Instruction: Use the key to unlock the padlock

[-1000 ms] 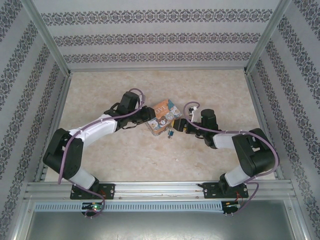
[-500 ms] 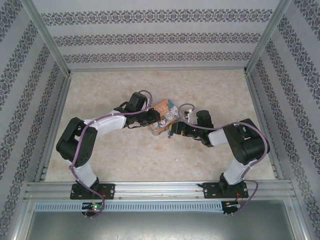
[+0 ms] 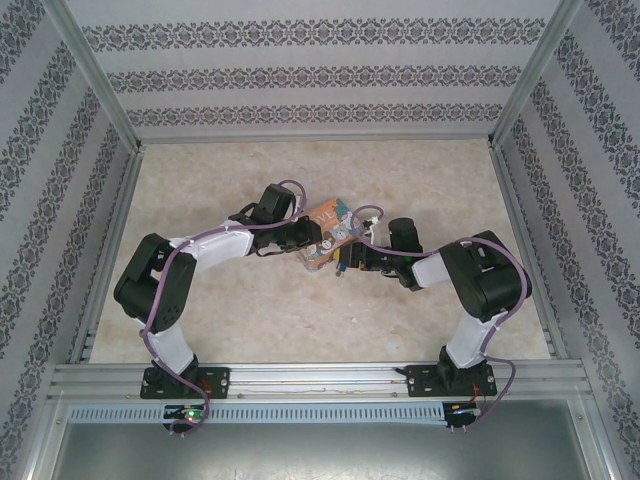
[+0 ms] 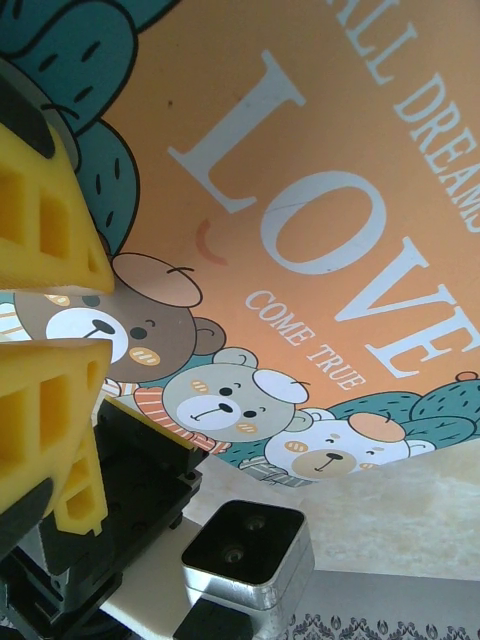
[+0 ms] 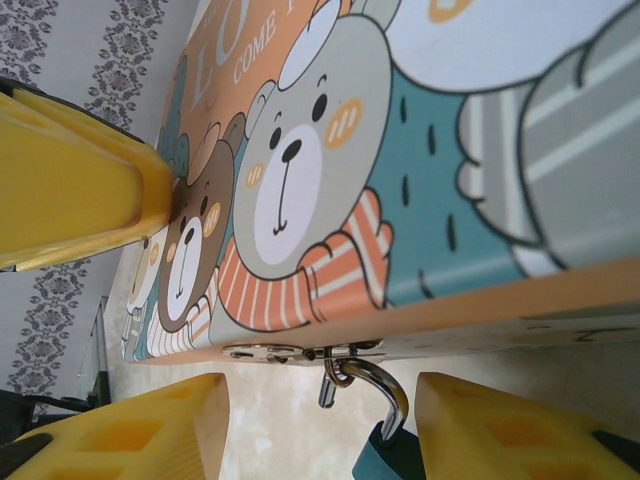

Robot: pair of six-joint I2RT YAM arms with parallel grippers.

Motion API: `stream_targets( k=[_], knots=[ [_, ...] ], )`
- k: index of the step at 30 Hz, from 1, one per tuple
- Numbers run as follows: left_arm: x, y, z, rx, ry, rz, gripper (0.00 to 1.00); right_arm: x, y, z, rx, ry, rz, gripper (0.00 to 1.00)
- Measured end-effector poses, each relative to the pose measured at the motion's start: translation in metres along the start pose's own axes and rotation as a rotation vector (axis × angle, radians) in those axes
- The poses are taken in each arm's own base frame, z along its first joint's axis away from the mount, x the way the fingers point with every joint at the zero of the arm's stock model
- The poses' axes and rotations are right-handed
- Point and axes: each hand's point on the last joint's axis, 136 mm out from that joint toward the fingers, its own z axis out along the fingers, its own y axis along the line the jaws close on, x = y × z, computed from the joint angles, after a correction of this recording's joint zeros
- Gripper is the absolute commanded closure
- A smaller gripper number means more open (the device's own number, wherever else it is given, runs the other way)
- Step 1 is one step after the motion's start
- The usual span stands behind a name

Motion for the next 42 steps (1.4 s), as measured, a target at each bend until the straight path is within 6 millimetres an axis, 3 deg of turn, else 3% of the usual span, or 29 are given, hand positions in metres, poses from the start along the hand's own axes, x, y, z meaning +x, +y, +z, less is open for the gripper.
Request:
stream_targets(
  k=[9,29,42],
  knots=[
    [0.0,0.0,0.0,0.0,0.0,0.0,0.81,0.003,-0.001,0.001,-0.007,0.013,0.007,0.59],
    [0.0,0.001,0.0,-0.005,-0.002,0.003,0.82,0.005,-0.006,-0.001,0.02,0.006,0.02,1.0],
    [0.002,0.001,0.0,0.003,-0.012,0.011,0.82,0.005,-0.009,-0.009,0.045,-0.059,0.105,1.0]
  ],
)
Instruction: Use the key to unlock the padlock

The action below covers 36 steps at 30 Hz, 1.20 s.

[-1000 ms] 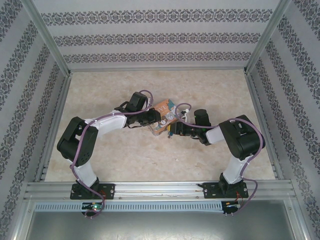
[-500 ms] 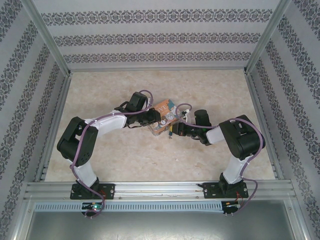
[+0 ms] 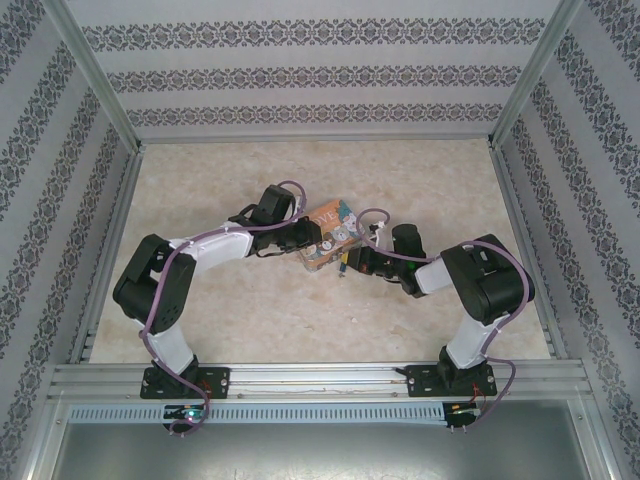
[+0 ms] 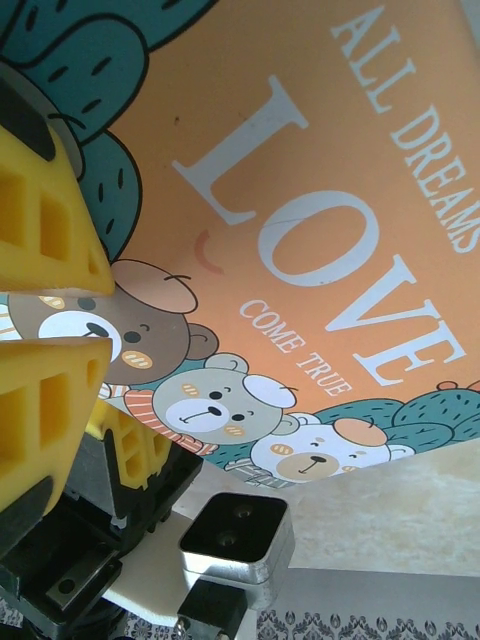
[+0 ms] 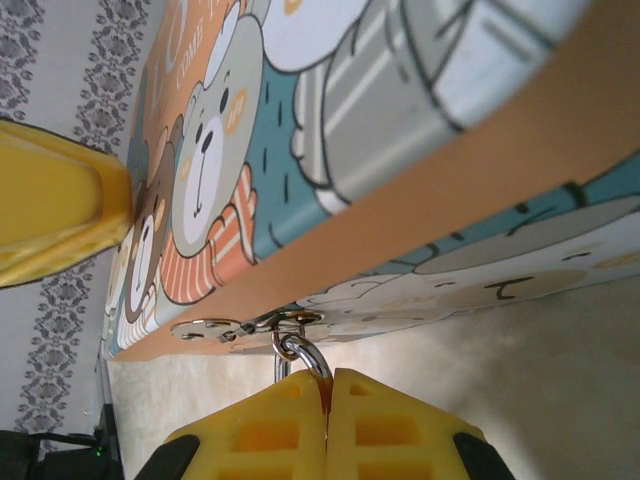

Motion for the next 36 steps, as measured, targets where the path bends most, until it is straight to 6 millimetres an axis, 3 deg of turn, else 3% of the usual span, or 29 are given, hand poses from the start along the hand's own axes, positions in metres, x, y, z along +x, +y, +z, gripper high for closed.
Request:
stream_targets(
  k=[19,36],
  knots=[
    [0.029,-0.009,-0.003,0.027,0.0,0.001,0.82,-0.012,-0.007,-0.004,0.016,-0.177,0.178,1.0],
    [0.038,-0.007,-0.008,0.028,0.005,-0.01,0.82,-0.018,-0.011,0.0,0.014,-0.224,0.219,1.0]
  ],
)
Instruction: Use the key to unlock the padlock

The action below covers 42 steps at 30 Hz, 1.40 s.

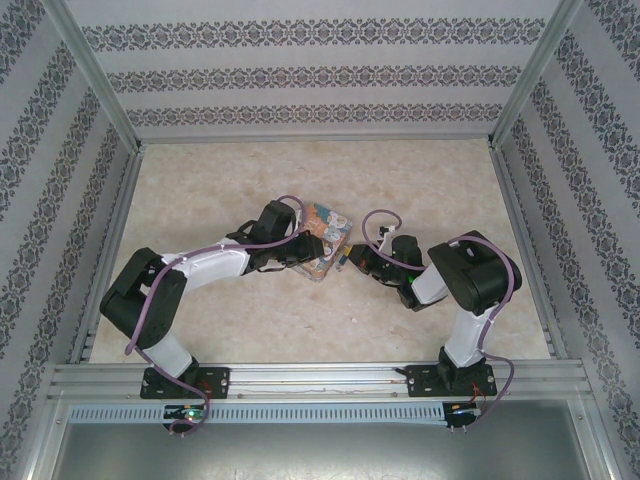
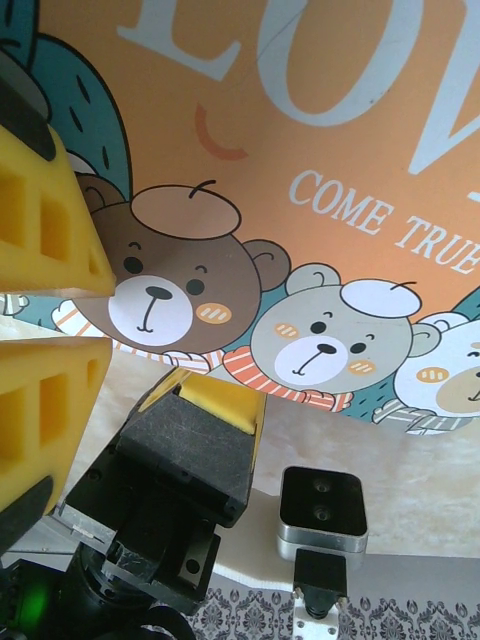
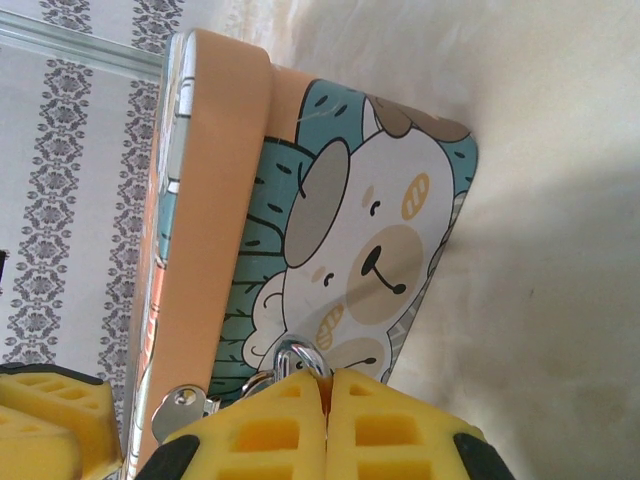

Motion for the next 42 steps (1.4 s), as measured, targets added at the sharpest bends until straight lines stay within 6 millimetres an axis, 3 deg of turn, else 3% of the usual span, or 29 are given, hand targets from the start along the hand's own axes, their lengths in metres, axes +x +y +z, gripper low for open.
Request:
stream_targets(
  k=[7,17,32,42],
  knots=[
    [0.001,0.001,-0.001,-0.007,0.005,-0.004,0.82,-0.008,0.002,-0.004,-0.002,-0.021,-0.001,1.0],
    [-0.003,0.013,-0.011,-0.034,0.006,-0.029,0.82,-0.032,0.029,-0.028,-0.018,-0.086,-0.078,1.0],
    [-0.042,0.049,-0.038,-0.102,-0.042,-0.054,0.8,-0.017,0.051,-0.067,0.088,-0.024,-0.219,1.0],
    [-0.057,0.044,-0.043,-0.097,-0.073,-0.024,0.62,-0.003,0.044,-0.09,0.177,0.01,-0.256,1.0]
  ],
)
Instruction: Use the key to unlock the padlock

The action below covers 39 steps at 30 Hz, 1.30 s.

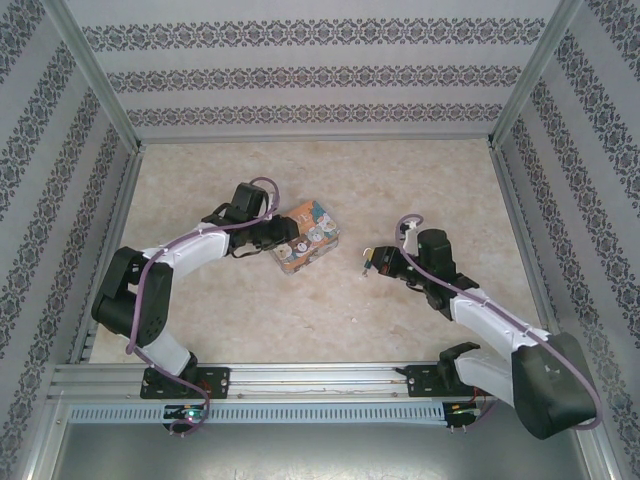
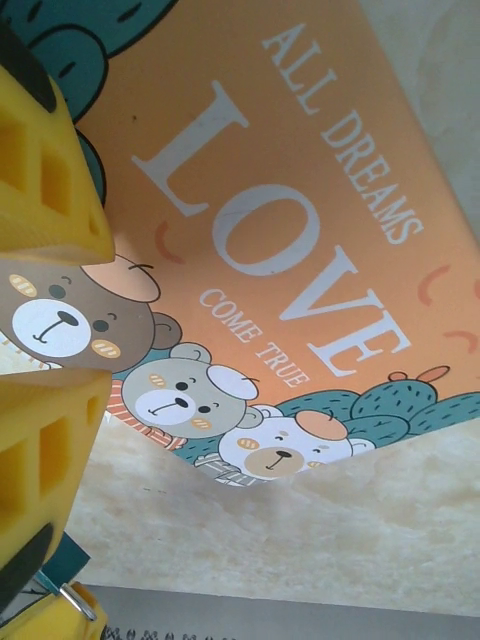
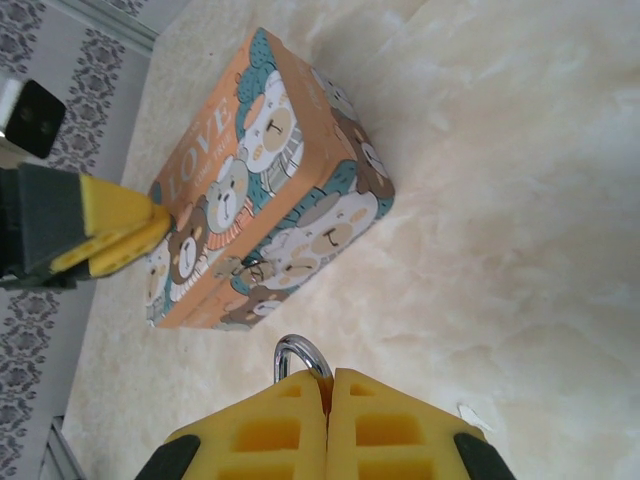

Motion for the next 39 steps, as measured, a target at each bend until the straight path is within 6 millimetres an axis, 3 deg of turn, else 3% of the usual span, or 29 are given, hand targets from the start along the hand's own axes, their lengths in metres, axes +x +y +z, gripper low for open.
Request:
stream_targets(
  k=[4,8,16,24,31,39],
  knots=[
    [-0.005,-0.007,-0.008,0.008,-0.023,0.023,0.58,0.004,-0.003,-0.006,0.039,0.018,-0.013,1.0],
    [-0.016,-0.018,-0.031,0.021,-0.087,0.067,0.52,0.001,0.0,-0.015,0.062,0.013,-0.037,1.0],
    [-0.045,-0.03,-0.113,-0.008,-0.326,0.18,0.4,0.013,0.003,-0.029,0.108,0.043,-0.054,1.0],
    [-0.034,-0.022,-0.183,-0.079,-0.55,0.314,0.28,0.036,0.001,-0.039,0.163,0.113,-0.063,1.0],
    [-0.017,-0.018,-0.21,-0.095,-0.651,0.424,0.21,0.05,0.007,-0.044,0.194,0.178,-0.082,1.0],
    [0.003,-0.023,-0.216,-0.062,-0.653,0.574,0.12,0.068,0.01,-0.044,0.231,0.259,-0.084,1.0]
  ],
)
